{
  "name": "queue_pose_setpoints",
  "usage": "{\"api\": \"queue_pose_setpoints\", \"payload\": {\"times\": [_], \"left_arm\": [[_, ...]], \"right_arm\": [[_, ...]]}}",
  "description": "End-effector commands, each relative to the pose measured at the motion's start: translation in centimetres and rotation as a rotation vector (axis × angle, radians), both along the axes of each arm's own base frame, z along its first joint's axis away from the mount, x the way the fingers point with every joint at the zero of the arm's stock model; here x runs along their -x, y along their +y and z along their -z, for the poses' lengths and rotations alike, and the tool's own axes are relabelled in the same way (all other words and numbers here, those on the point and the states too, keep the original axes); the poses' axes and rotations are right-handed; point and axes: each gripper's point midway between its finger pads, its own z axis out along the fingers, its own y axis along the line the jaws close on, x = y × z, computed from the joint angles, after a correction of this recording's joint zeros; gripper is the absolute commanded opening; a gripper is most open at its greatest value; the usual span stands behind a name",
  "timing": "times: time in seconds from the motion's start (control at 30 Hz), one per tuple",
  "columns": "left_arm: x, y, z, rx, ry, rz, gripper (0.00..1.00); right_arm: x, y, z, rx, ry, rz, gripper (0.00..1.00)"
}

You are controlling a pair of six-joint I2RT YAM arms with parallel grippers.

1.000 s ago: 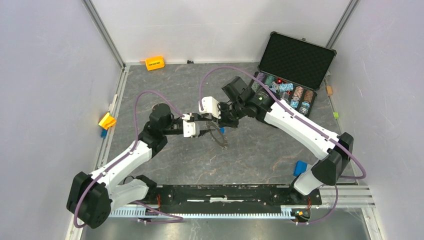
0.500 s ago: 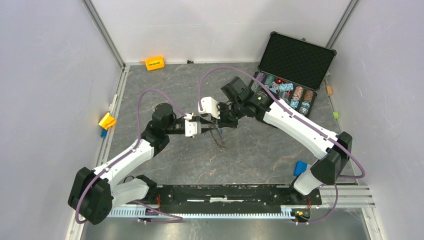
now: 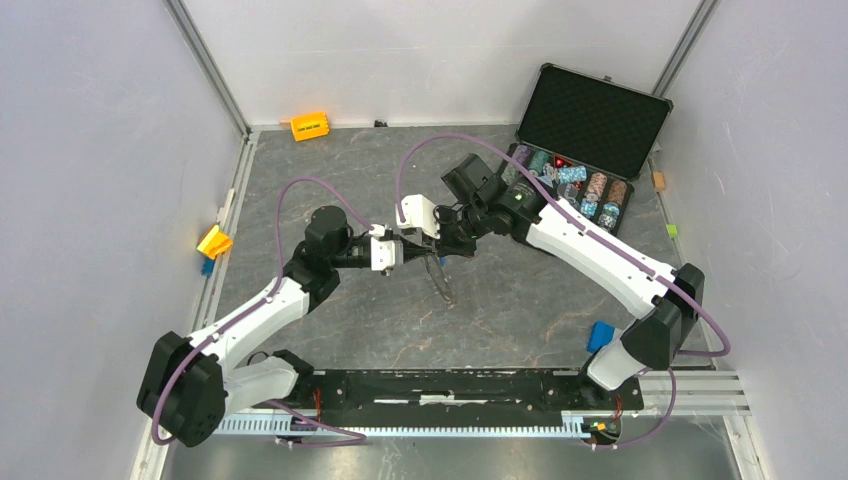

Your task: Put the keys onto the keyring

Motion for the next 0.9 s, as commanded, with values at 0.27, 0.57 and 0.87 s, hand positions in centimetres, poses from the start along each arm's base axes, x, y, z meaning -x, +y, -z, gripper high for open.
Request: {"api": "queue_pose_setpoints", "payload": {"times": [0.27,0.57,0.87], "left_arm": [[0.6,-0.4,-0.2,0.013,0.03,0.018,0.02],[0.8,-0.4,0.2,0.009,0.039,0.02,0.02],[1.1,-0.5,0.0,0.025,0.061,0.028,0.02]], "right_arm": [[-1.4,0.7,-1.5,-0.041,-0.102,0.02,0.0],[-2.1,0.2,-1.0,-0.012,-0.148,0.054,0.0],[-1.8,0.2,-0.8,-0.012,-0.148,0.051,0.01]]}}
